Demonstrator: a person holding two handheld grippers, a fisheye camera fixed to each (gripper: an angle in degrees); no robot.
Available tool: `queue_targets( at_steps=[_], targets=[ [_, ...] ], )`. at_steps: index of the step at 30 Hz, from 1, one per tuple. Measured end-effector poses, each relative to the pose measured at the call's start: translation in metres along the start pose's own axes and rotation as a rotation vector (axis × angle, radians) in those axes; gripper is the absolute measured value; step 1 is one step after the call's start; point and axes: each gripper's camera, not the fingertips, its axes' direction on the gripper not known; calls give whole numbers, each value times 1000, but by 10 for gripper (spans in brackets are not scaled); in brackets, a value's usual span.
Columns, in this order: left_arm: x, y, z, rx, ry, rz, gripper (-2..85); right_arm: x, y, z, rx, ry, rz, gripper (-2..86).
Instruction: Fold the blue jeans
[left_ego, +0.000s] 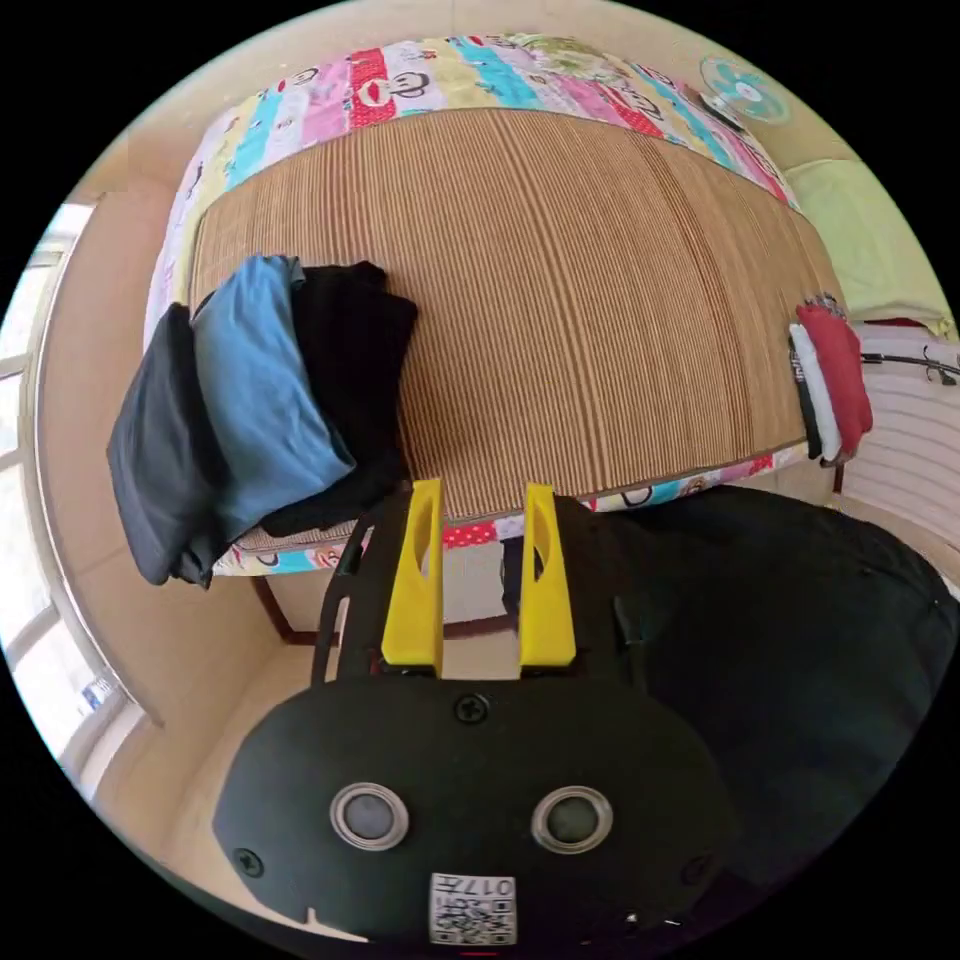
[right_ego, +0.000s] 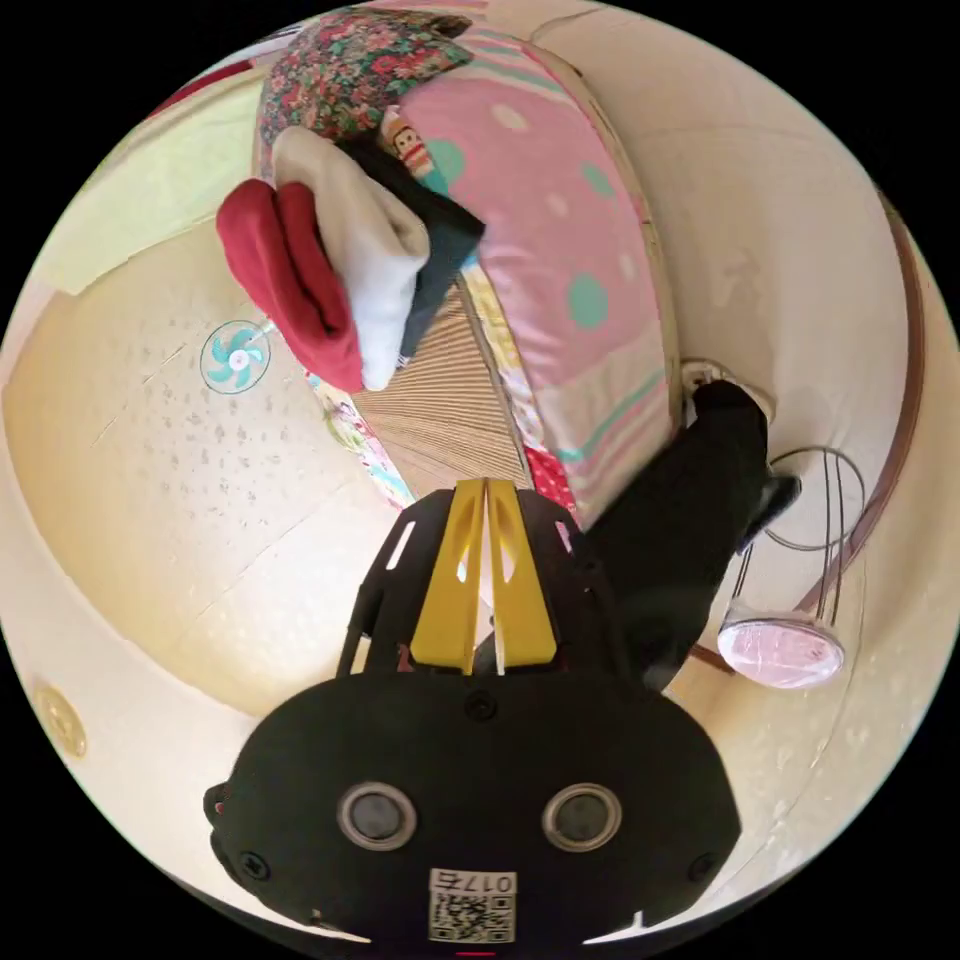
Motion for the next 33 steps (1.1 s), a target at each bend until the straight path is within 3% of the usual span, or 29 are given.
queue_targets(
  at_steps=[5, 8, 11, 14, 18, 23, 28, 33],
  targets=[
    [-83, -8, 13, 183, 207, -243, 125, 34, 34, 89, -121, -6, -48, 4],
    [-84, -28, 67, 118, 229, -296, 118, 20, 47, 143, -224, -21, -131, 4],
    [-66, -27, 121, 23, 118, -338, 76, -9, 73, 187, -372, -121, -297, 4],
    [-59, -3, 129, 44, 217, -399, 45, -29, 110, 209, -521, -143, -496, 5],
    [-79, 70, 84, 266, 553, -415, 5, -19, 152, 201, -503, -218, -686, 5],
    [-108, 165, -1, 587, 739, -375, -9, 33, 194, 202, -463, -265, -869, 5],
    [-71, 219, -66, 945, 967, -123, -10, 64, 216, 257, -638, -185, -1007, 7],
    [16, 258, -128, 1261, 1249, 354, -10, 65, 275, 330, -863, -158, -1252, 21]
  ],
)
